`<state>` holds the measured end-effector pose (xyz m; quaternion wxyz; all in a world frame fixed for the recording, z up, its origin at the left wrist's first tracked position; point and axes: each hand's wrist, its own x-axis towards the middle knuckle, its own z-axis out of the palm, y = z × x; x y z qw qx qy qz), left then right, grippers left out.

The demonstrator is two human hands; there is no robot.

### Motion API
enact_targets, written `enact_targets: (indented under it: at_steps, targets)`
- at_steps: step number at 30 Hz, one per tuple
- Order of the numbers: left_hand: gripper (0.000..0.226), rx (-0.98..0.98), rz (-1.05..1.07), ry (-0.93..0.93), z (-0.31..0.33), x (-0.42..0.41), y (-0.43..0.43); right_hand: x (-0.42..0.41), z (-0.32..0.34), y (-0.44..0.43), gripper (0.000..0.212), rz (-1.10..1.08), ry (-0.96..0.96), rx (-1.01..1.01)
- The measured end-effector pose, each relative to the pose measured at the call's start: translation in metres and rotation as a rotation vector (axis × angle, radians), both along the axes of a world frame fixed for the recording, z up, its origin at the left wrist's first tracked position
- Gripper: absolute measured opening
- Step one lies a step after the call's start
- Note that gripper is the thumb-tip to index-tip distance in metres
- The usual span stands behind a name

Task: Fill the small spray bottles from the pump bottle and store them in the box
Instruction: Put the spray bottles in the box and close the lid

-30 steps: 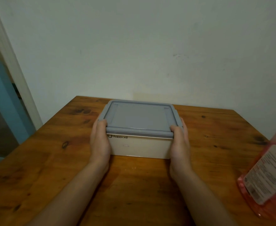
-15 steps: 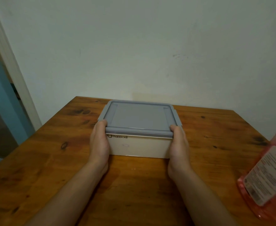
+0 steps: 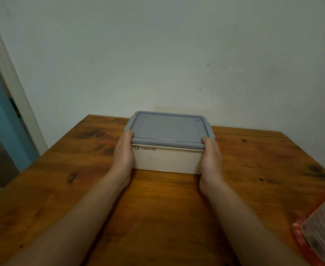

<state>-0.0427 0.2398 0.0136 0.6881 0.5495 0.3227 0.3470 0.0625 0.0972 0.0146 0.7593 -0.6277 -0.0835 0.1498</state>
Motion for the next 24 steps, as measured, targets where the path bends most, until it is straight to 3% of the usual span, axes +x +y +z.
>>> enact_targets:
  at_steps: [12,24]
  targets:
    - [0.033,0.027,-0.022,-0.007,-0.002,0.047,0.033,0.046,0.001,0.032,0.017,-0.004,0.025,0.035]
    - [0.043,0.022,-0.042,0.004,-0.003,0.078,0.057,0.076,0.002,0.053,0.024,0.0,0.03,0.034]
